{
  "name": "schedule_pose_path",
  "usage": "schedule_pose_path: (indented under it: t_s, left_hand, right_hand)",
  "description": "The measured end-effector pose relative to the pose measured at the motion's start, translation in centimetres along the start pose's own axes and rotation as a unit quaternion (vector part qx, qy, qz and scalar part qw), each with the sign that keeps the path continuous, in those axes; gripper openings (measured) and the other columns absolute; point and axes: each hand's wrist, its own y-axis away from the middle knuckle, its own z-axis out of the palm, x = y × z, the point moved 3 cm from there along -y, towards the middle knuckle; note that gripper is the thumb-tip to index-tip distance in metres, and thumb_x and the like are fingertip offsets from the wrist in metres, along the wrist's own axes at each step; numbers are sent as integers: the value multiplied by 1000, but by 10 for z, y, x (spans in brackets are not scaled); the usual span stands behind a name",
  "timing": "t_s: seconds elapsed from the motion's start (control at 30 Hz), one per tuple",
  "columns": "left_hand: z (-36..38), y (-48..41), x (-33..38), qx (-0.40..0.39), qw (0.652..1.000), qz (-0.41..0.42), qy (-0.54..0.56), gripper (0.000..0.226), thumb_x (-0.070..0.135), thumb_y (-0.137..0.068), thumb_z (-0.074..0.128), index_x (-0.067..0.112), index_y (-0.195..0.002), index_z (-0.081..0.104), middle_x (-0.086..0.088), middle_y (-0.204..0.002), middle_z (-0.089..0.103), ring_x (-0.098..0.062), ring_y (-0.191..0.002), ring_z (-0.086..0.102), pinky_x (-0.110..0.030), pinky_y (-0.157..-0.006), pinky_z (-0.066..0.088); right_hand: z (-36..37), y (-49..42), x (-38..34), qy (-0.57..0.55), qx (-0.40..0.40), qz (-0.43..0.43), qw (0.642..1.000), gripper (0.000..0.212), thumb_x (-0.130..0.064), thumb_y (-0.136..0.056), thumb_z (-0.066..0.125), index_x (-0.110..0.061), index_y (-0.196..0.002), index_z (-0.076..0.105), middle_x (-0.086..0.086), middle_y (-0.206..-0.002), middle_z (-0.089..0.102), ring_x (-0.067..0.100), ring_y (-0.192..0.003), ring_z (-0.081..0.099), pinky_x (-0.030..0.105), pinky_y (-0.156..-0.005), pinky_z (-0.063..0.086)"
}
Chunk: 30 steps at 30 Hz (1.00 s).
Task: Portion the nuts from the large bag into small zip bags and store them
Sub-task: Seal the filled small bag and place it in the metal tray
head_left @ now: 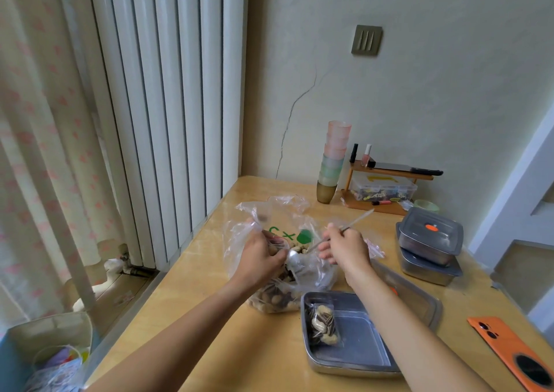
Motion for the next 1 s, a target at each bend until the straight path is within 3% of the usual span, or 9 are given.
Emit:
schedule_pose_path:
  t_s: [0.1,0.2,0.3,0.37,0.5,0.63,0.77,0.9,1.0]
  left_hand:
    - [5,2,1,-6,999,35,26,52,20,-90,73,26,-124,34,0,-98,65,-15,-94,65,-37,-87,56]
    - [8,2,-2,-19,998,38,39,68,26,-89,75,36,-132,24,0,-101,64,-17,-95,65,-40,-88,57]
    - [9,-1,-6,-26,999,38,23,51,32,-90,74,33,-122,34,1,-104,64,-17,-96,65,-44,-88,57]
    - [9,-2,-7,-40,998,47,27,42,30,-91,76,30,-112,40,1,-101,66,-15,-91,67,-44,-84,59]
    - [7,-2,-6,-63,995,59,41,21,24,-90,78,20,-93,58,0,-89,71,-18,-81,69,-47,-76,60]
    - [2,-2,-5,-69,994,76,22,20,24,-87,82,18,-90,63,2,-84,71,-10,-76,67,-32,-73,59]
    - [-8,-2,-2,-96,989,101,-46,23,27,-87,81,15,-94,64,6,-86,68,1,-75,61,-14,-66,47]
    - [-18,-2,-2,-126,982,113,-80,9,24,-86,72,18,-92,68,5,-90,70,-8,-84,65,-30,-78,55]
    - [-20,0,3,-137,980,125,-74,5,17,-85,71,16,-90,69,6,-91,70,-6,-84,65,-28,-78,55]
  right_hand:
    - [6,-6,24,-55,-129,111,984,28,-27,-106,60,0,-104,68,13,-85,76,19,-64,67,24,-55,51]
    - [6,-11,39,24,-101,120,987,33,-30,-100,69,2,-104,69,10,-80,69,21,-65,62,30,-61,52]
    - [-4,-12,31,189,-6,60,980,43,-40,-100,62,-12,-69,71,2,-66,65,25,-72,63,33,-68,48]
    - [-5,-5,23,212,-28,31,976,54,-40,-103,55,-15,-58,73,0,-65,71,22,-70,65,28,-64,45]
    - [2,14,-3,224,-69,-129,964,42,-36,-105,56,-20,-70,75,-8,-66,68,6,-61,57,25,-63,39]
    - [15,28,-20,205,-154,-270,928,12,-20,-100,63,-28,-94,70,-14,-104,59,2,-79,56,11,-72,40]
    - [25,27,-18,269,-193,-282,900,13,-21,-98,63,-31,-100,70,-12,-112,55,6,-81,59,17,-78,43]
    - [27,29,-24,296,-218,-293,883,10,-21,-96,68,-30,-101,69,-10,-113,54,6,-81,59,9,-73,40]
    - [28,29,-24,325,-222,-300,869,11,-21,-93,69,-31,-97,69,-7,-111,54,12,-86,61,25,-82,48]
